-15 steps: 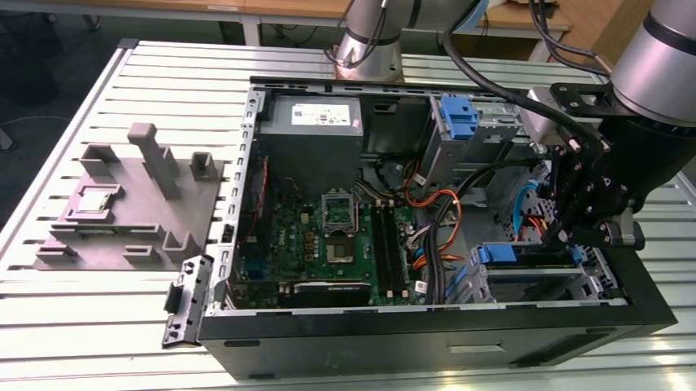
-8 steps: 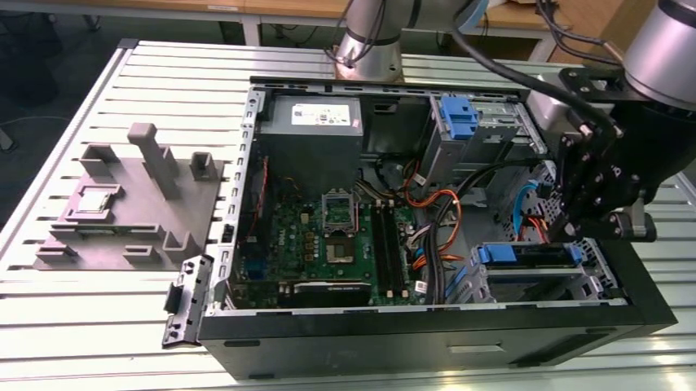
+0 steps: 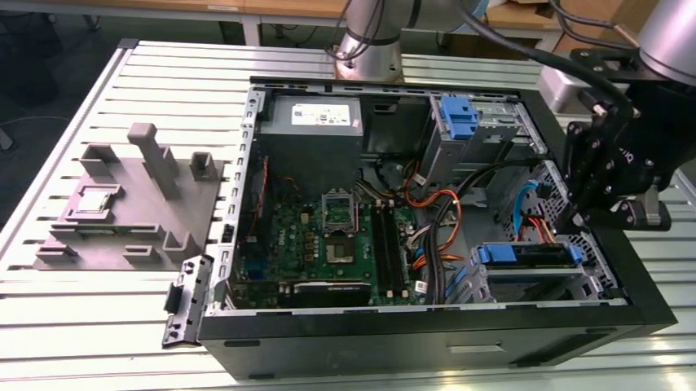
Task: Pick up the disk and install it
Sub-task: 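Insert the second disk wire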
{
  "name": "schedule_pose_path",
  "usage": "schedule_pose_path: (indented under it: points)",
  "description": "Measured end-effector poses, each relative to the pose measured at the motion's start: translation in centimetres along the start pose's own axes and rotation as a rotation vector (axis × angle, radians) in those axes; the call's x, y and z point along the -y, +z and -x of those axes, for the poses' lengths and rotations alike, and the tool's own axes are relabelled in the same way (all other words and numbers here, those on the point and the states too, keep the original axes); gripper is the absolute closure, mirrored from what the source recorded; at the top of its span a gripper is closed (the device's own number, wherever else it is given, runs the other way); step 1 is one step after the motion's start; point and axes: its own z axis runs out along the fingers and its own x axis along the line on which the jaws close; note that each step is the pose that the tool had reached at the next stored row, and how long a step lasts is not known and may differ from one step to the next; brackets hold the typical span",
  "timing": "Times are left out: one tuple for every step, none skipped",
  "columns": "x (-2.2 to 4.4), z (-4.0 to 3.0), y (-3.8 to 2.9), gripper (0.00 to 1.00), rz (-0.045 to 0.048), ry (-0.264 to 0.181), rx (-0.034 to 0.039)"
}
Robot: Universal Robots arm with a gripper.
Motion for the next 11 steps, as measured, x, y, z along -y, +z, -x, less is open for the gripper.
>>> schedule_pose_path:
  points:
    - [-0.01, 0.0, -0.2, 0.9, 0.0, 0.0, 0.0005]
    - [-0.01, 0.02, -0.4, 0.9, 0.0, 0.0, 0.001]
    - [-0.02, 0.05, -0.57, 0.9, 0.0001, 0.0, 0.0013]
    - [-0.02, 0.11, -0.63, 0.9, 0.0001, 0.0, 0.0019]
    - [-0.04, 0.16, -0.64, 0.9, 0.0002, 0.0, 0.0026]
    - [-0.08, 0.22, -0.65, 0.9, 0.0003, 0.0, 0.0027]
    - [-0.13, 0.27, -0.66, 0.9, 0.0003, 0.0, 0.0031]
    - [-0.23, 0.31, -0.67, 0.9, 0.0003, 0.0, 0.0034]
    - [-0.34, 0.34, -0.67, 0.9, 0.0003, 0.0, 0.0033]
    - [-0.45, 0.36, -0.67, 0.9, 0.0003, 0.0, 0.0033]
    - [-0.56, 0.39, -0.68, 0.9, 0.0003, 0.0, 0.0032]
